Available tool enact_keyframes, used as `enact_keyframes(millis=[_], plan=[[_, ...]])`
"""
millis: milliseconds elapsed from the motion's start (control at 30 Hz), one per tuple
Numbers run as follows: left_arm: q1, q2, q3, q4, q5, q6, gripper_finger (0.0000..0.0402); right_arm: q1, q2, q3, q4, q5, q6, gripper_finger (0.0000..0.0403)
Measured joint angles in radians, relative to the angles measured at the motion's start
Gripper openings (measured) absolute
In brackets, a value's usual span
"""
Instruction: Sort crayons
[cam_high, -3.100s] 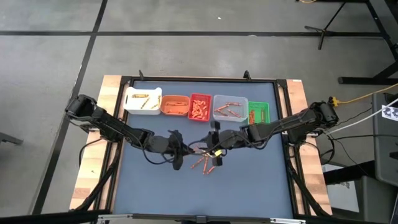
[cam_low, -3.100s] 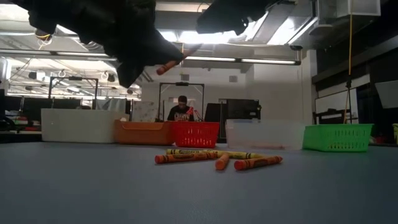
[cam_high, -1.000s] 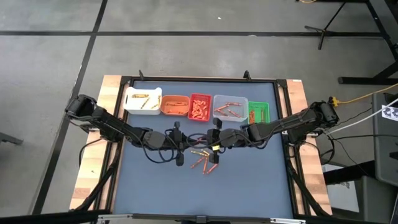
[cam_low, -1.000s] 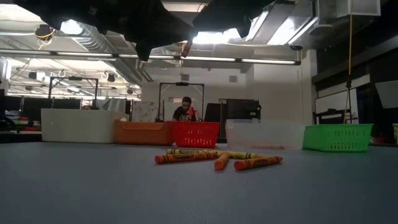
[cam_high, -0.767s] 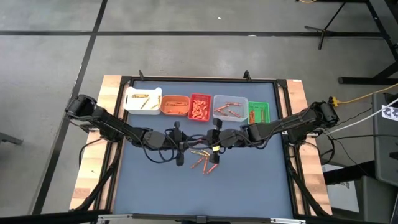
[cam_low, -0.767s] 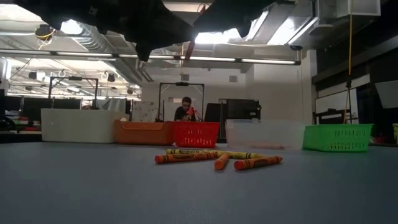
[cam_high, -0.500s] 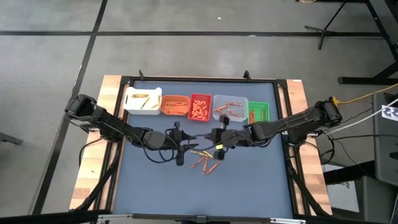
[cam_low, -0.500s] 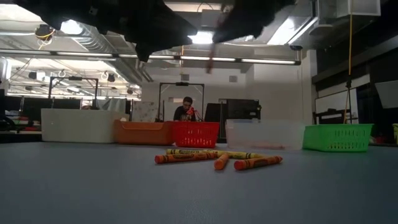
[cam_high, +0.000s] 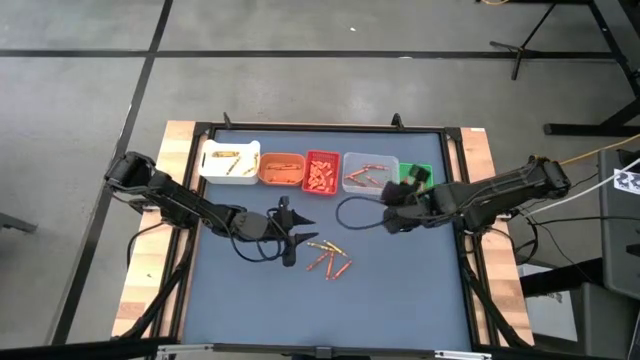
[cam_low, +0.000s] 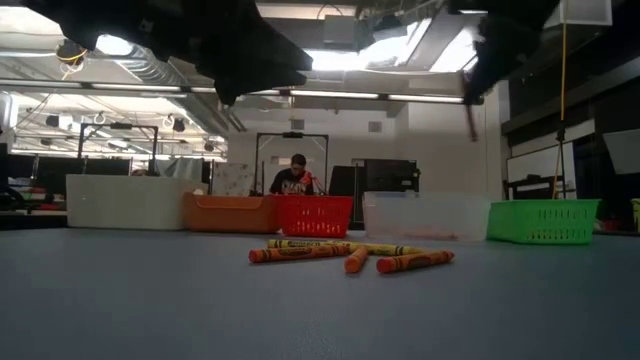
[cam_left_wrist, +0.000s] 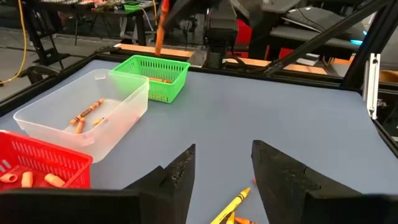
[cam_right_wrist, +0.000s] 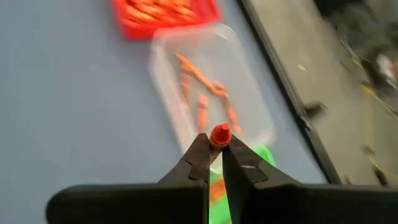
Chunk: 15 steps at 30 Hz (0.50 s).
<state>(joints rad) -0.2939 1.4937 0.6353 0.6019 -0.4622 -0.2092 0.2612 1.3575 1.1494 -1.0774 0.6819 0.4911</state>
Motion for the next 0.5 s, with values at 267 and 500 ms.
enact_keyframes(millis=[267, 500], plan=[[0.0, 0.0, 0.0, -0.007, 0.0, 0.0, 0.0144, 0.0, -0.128, -0.158, -0.149, 0.091, 0.217, 0.0016], [0.0, 0.0, 0.0, -0.007, 0.0, 0.0, 0.0144, -0.1, -0.249, -0.351, -0.095, 0.085, 0.288, 0.0019]])
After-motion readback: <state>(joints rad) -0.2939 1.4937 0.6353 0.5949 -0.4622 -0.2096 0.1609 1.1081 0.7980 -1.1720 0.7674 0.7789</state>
